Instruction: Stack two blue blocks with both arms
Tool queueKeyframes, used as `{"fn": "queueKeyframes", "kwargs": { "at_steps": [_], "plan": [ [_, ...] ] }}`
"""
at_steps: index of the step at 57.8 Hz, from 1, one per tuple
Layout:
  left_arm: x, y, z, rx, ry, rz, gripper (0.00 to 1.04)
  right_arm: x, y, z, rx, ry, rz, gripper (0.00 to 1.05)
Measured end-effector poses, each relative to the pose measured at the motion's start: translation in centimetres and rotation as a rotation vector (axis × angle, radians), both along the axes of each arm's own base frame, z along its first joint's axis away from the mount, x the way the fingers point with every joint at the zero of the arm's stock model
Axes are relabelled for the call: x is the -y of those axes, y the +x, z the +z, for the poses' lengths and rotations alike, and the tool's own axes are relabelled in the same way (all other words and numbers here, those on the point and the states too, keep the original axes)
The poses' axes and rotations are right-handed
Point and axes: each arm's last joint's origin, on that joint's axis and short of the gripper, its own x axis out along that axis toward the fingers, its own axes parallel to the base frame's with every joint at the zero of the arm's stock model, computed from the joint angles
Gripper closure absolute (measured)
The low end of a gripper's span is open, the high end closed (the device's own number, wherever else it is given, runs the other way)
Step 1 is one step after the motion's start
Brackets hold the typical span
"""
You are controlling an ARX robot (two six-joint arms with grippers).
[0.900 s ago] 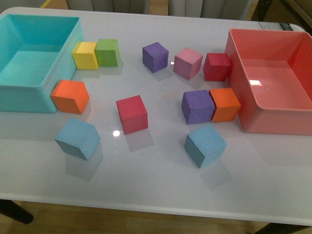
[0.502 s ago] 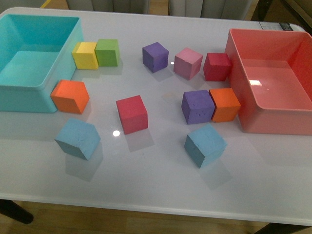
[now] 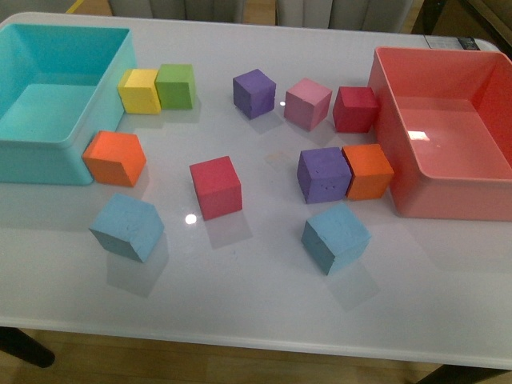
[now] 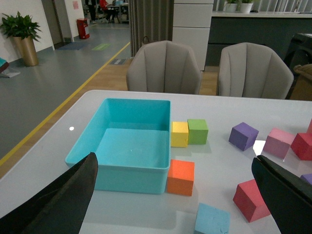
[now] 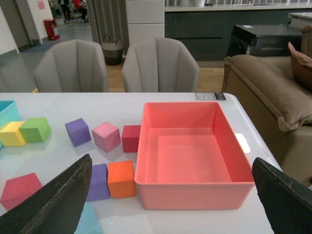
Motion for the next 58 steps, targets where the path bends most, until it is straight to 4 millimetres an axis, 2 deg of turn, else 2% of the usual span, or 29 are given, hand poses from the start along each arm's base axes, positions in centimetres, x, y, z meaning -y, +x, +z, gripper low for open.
{"fn": "queueKeyframes", "kwargs": {
  "at_steps": [5, 17, 24, 30, 41, 58],
  "plan": [
    [0.0, 0.0, 0.0, 0.0, 0.0, 0.0, 0.09, -0.5, 1.7, -0.7, -0.22, 0.021, 0.055, 0.09],
    [0.0, 0.0, 0.0, 0.0, 0.0, 0.0, 0.09, -3.0, 6.9, -2.1, -0.318, -0.132, 0.201, 0.09],
    [0.0, 0.0, 0.0, 0.0, 0.0, 0.0, 0.09, -4.9, 10.8, -4.7, -0.41, -0.207, 0.286, 0.09],
    [0.0, 0.0, 0.0, 0.0, 0.0, 0.0, 0.09, -6.3, 13.2, -7.3, -0.485, -0.289, 0.329, 0.09],
    [0.0, 0.0, 0.0, 0.0, 0.0, 0.0, 0.09, -8.3, 16.0, -10.5, -0.585, -0.386, 0.37, 0.09],
    [0.0, 0.0, 0.0, 0.0, 0.0, 0.0, 0.09, -12.0, 19.4, -12.3, -0.6, -0.447, 0.412, 0.09]
  ]
}}
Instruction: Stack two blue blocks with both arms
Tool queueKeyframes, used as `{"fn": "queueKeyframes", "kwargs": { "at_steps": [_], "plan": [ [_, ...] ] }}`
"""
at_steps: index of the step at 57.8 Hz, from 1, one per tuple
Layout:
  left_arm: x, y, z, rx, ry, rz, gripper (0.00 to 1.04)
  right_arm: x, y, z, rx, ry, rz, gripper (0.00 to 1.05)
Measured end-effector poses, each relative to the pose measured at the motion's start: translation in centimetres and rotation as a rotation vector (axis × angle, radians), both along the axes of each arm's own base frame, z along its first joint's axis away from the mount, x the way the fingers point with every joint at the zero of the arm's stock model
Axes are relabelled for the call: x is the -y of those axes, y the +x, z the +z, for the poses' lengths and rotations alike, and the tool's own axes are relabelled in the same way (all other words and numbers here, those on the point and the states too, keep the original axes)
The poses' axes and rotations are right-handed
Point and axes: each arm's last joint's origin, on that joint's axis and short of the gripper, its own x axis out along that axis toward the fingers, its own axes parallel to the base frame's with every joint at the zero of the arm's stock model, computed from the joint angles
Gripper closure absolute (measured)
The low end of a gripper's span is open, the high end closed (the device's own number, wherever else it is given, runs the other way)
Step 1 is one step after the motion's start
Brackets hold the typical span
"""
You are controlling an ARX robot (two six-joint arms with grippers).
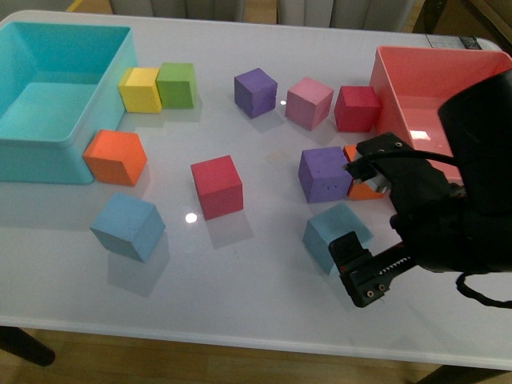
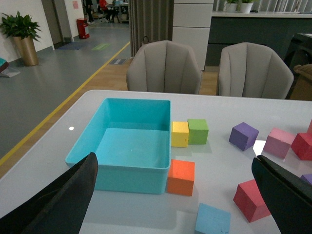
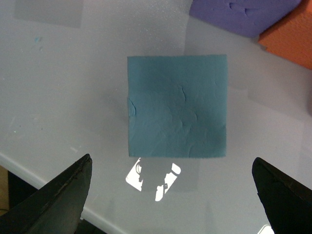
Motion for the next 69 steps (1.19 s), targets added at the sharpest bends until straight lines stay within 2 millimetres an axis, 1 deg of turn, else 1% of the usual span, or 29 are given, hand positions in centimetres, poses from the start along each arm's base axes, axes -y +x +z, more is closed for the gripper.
{"fn": "queueKeyframes", "kwargs": {
  "at_steps": [12, 27, 32, 37, 39, 45, 52, 58, 64, 69],
  "plan": [
    [0.0, 0.0, 0.0, 0.0, 0.0, 0.0, 0.09, -1.0, 1.1, -1.1, -0.013, -0.032, 0.002, 0.09],
    [0.0, 0.0, 0.0, 0.0, 0.0, 0.0, 0.09, -1.5, 2.5, -1.7, -0.015, -0.043, -0.005, 0.09],
    [0.0, 0.0, 0.0, 0.0, 0.0, 0.0, 0.09, -1.6, 2.8, -2.0, -0.017, -0.051, -0.007, 0.25],
    [0.0, 0.0, 0.0, 0.0, 0.0, 0.0, 0.09, -1.6, 2.9, -2.2, -0.024, -0.056, -0.008, 0.37],
    [0.0, 0.0, 0.0, 0.0, 0.0, 0.0, 0.09, -1.7, 2.9, -2.4, -0.029, -0.057, -0.005, 0.44],
    [0.0, 0.0, 0.0, 0.0, 0.0, 0.0, 0.09, -1.7, 3.0, -2.3, -0.025, -0.056, -0.003, 0.55],
    [0.0, 0.0, 0.0, 0.0, 0.0, 0.0, 0.09, -1.7, 2.9, -2.1, -0.02, -0.052, 0.009, 0.63],
    [0.0, 0.0, 0.0, 0.0, 0.0, 0.0, 0.09, -1.7, 2.4, -1.4, -0.017, -0.033, 0.05, 0.67],
    [0.0, 0.0, 0.0, 0.0, 0.0, 0.0, 0.09, -1.8, 2.3, 0.6, 0.006, -0.007, 0.076, 0.69],
    [0.0, 0.0, 0.0, 0.0, 0.0, 0.0, 0.09, -2.2, 3.1, 2.9, 0.05, 0.023, 0.08, 0.71]
  ]
}}
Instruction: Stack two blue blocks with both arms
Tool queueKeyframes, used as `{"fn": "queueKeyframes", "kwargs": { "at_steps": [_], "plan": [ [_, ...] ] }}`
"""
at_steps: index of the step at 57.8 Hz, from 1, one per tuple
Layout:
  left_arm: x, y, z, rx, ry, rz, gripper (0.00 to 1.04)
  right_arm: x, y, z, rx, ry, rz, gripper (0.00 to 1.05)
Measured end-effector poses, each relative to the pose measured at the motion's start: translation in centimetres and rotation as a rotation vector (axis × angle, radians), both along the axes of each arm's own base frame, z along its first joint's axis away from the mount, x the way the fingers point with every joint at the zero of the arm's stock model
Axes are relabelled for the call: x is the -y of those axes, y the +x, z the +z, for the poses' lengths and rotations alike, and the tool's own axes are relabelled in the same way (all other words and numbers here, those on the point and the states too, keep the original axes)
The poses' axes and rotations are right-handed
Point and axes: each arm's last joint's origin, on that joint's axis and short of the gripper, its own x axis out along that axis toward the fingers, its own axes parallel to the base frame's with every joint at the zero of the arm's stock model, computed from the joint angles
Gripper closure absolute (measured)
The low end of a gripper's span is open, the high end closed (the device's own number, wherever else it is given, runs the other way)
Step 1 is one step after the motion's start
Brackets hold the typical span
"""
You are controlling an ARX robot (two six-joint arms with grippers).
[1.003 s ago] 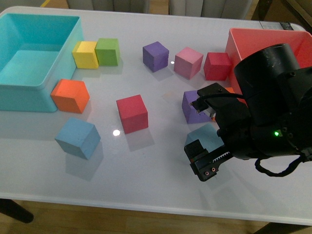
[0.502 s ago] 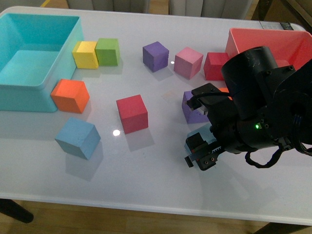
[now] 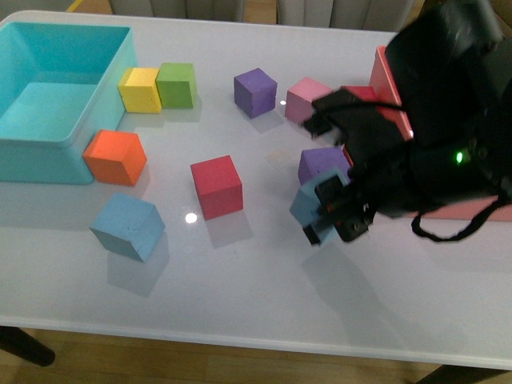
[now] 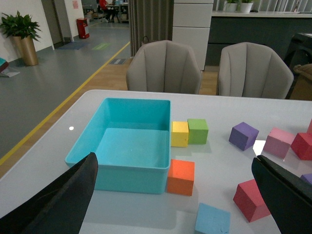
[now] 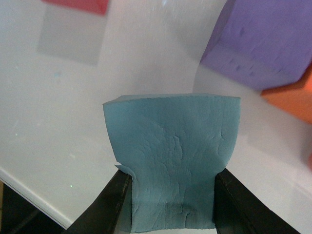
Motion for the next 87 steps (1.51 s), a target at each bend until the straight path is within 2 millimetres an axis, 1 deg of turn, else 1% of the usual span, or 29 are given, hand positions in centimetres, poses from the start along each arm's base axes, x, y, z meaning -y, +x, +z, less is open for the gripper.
{"fn": "queueKeyframes", "kwargs": {
  "at_steps": [6, 10, 14, 20, 26, 30, 40, 45, 55, 65, 73, 87],
  "plan": [
    [0.0, 0.0, 0.0, 0.0, 0.0, 0.0, 0.09, -0.9, 1.9, 2.3, 0.053, 0.034, -0.005, 0.72],
    [0.0, 0.0, 0.0, 0.0, 0.0, 0.0, 0.09, -1.8, 3.2, 3.4, 0.081, 0.042, -0.005, 0.73],
    [0.0, 0.0, 0.0, 0.0, 0.0, 0.0, 0.09, -2.7, 4.7, 4.2, 0.101, 0.045, -0.008, 0.73],
    [0.0, 0.0, 0.0, 0.0, 0.0, 0.0, 0.09, -4.4, 6.9, 4.6, 0.114, 0.05, -0.018, 0.73],
    [0.0, 0.0, 0.0, 0.0, 0.0, 0.0, 0.09, -5.9, 9.0, 4.2, 0.117, 0.036, -0.024, 0.73],
    [0.0, 0.0, 0.0, 0.0, 0.0, 0.0, 0.09, -7.0, 10.3, 3.5, 0.114, 0.021, -0.033, 0.73],
    [0.0, 0.0, 0.0, 0.0, 0.0, 0.0, 0.09, -9.1, 12.9, 1.9, 0.091, 0.012, -0.046, 0.73],
    [0.0, 0.0, 0.0, 0.0, 0.0, 0.0, 0.09, -9.9, 13.8, 1.1, 0.081, 0.005, -0.053, 0.73],
    [0.0, 0.0, 0.0, 0.0, 0.0, 0.0, 0.09, -11.0, 15.1, -0.1, 0.068, -0.013, -0.055, 0.73],
    [0.0, 0.0, 0.0, 0.0, 0.0, 0.0, 0.09, -11.5, 15.8, -1.3, 0.053, -0.027, -0.059, 0.73],
    [0.0, 0.0, 0.0, 0.0, 0.0, 0.0, 0.09, -11.5, 15.9, -2.4, 0.036, -0.041, -0.061, 0.73],
    [0.0, 0.0, 0.0, 0.0, 0.0, 0.0, 0.09, -11.4, 15.7, -3.1, 0.026, -0.059, -0.07, 0.73]
  ]
}}
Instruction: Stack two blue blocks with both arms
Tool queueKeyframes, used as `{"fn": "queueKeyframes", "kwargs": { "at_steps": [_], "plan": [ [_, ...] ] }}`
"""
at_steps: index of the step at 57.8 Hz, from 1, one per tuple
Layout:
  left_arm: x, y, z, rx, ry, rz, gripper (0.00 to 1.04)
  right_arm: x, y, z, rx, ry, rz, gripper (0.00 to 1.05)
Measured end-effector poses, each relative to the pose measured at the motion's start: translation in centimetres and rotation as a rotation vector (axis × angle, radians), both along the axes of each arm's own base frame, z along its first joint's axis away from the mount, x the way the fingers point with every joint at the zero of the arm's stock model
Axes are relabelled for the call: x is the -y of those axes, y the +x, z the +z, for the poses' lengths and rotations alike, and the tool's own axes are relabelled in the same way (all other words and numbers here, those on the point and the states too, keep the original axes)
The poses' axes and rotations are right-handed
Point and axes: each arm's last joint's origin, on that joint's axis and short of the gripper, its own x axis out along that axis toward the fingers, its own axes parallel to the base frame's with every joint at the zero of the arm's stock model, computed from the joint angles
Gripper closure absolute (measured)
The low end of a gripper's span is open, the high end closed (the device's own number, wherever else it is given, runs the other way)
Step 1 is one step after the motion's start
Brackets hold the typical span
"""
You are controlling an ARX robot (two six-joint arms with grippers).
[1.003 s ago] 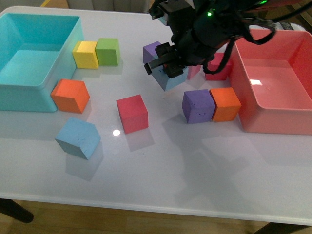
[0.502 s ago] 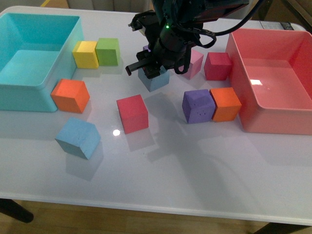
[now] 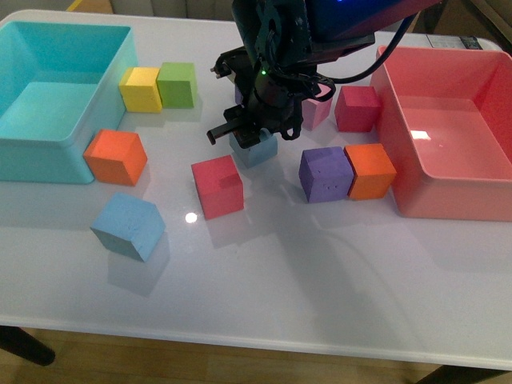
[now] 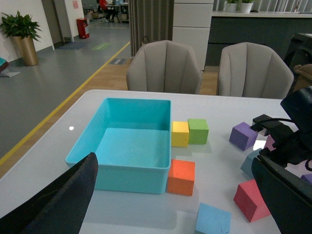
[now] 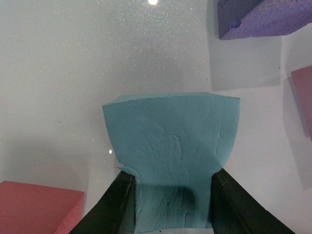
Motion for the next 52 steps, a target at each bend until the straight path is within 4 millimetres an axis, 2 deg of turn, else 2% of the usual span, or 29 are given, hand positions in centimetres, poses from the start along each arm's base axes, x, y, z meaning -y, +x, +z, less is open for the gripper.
{"fn": "queueKeyframes", "kwargs": {
  "at_steps": [4, 18, 28, 33, 41, 48, 52],
  "plan": [
    [0.0, 0.0, 0.0, 0.0, 0.0, 0.0, 0.09, 0.0, -0.1, -0.2, -0.001, -0.002, 0.0, 0.7],
    [0.0, 0.0, 0.0, 0.0, 0.0, 0.0, 0.09, 0.3, -0.5, -0.7, -0.008, -0.004, 0.0, 0.31],
    [0.0, 0.0, 0.0, 0.0, 0.0, 0.0, 0.09, 0.6, -0.9, -0.6, -0.005, 0.008, 0.004, 0.08],
    [0.0, 0.0, 0.0, 0.0, 0.0, 0.0, 0.09, 0.7, -1.1, 0.9, 0.027, 0.033, 0.01, 0.09],
    [0.0, 0.0, 0.0, 0.0, 0.0, 0.0, 0.09, 0.9, -1.6, 4.8, 0.136, 0.08, 0.022, 0.09],
    [0.0, 0.0, 0.0, 0.0, 0.0, 0.0, 0.09, 2.2, -3.4, 9.2, 0.262, 0.14, 0.04, 0.09],
    [0.0, 0.0, 0.0, 0.0, 0.0, 0.0, 0.09, 3.3, -4.8, 11.0, 0.314, 0.172, 0.043, 0.09]
  ]
}}
